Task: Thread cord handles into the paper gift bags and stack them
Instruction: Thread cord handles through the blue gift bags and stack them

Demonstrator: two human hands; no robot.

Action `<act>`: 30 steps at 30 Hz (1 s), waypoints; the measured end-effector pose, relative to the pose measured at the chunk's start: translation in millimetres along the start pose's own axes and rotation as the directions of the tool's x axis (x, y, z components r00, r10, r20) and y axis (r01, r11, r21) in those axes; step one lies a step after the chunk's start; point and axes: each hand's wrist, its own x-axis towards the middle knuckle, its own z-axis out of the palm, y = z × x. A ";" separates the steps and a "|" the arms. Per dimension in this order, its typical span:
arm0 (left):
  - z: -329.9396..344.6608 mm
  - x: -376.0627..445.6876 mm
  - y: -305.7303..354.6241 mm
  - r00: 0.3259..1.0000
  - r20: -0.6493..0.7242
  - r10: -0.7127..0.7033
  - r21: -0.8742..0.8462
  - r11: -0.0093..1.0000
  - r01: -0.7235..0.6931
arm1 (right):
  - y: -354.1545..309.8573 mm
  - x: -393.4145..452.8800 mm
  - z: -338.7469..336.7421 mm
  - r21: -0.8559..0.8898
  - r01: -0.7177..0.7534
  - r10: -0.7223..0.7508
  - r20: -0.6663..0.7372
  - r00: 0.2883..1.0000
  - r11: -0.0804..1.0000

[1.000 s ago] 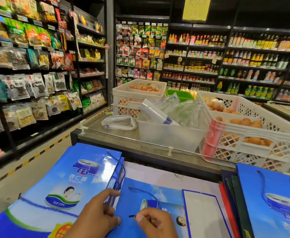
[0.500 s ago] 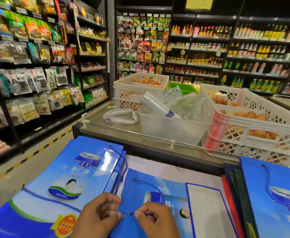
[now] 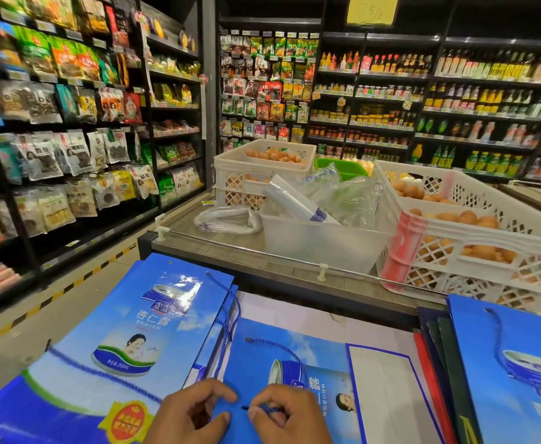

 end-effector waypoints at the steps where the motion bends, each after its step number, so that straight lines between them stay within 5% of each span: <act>1: -0.5 -0.4 -0.4 1.000 0.002 -0.001 0.002 1.000 0.001 | -0.8 -0.1 -0.4 -0.027 0.023 -0.023 0.013 1.000 0.999; 30: 3.1 -6.5 5.3 1.000 -0.019 0.016 -0.026 1.000 -0.016 | -13.1 3.5 2.2 -0.255 0.092 -0.037 0.214 0.976 0.963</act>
